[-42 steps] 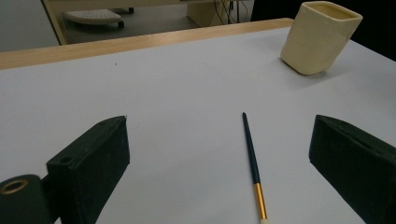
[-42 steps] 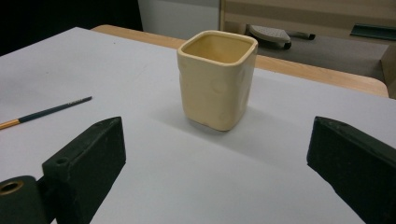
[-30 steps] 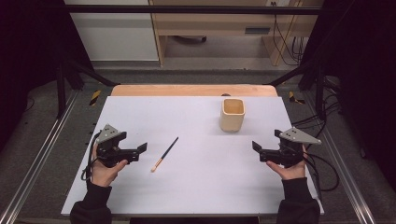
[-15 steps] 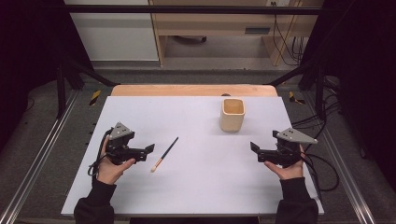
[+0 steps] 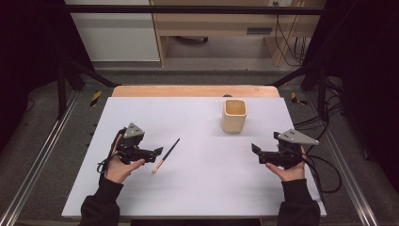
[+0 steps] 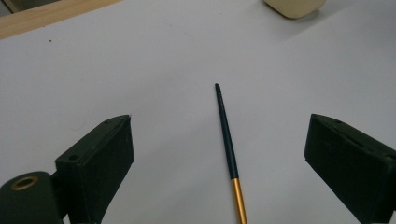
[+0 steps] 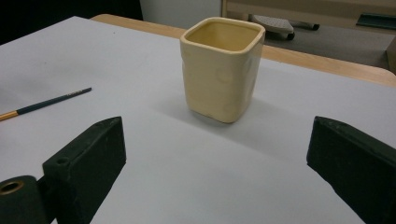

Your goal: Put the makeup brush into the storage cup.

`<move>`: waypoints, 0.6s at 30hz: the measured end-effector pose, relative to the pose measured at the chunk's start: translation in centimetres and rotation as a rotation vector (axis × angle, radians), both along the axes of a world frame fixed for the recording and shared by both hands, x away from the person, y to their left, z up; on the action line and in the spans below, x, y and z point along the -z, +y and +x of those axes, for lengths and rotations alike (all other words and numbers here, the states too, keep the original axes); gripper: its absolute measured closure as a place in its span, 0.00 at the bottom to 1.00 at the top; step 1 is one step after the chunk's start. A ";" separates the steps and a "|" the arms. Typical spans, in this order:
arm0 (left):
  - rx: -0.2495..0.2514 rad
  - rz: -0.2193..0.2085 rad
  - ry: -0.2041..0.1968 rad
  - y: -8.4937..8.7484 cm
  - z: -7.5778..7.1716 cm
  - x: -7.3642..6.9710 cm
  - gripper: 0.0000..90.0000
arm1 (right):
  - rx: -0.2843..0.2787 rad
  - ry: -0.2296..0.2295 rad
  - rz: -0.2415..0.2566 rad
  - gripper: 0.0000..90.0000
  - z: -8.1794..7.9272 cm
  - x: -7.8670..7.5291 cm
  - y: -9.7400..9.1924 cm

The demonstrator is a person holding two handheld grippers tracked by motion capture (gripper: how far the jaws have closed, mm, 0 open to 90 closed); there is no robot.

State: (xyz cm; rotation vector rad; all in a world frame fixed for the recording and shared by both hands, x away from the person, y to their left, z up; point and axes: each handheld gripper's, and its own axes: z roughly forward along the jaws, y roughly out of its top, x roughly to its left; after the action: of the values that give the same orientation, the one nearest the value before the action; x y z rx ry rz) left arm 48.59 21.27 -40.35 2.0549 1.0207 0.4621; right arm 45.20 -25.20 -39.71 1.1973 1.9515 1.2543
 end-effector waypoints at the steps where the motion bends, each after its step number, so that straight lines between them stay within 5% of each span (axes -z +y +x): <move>1: 0.003 0.003 0.001 -0.1 0.1 0.0 0.08 | 0.001 0.002 0.001 0.05 0.0 0.0 0.0; 18: 0.028 0.092 0.080 -1.8 1.0 1.3 0.13 | 0.000 0.012 -0.006 0.05 0.1 0.3 0.2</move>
State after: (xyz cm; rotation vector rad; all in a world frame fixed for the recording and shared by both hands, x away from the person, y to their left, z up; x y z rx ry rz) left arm 49.54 19.50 -41.64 2.1819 1.0328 0.4222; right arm 45.31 -25.00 -39.98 1.2041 1.9623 1.2441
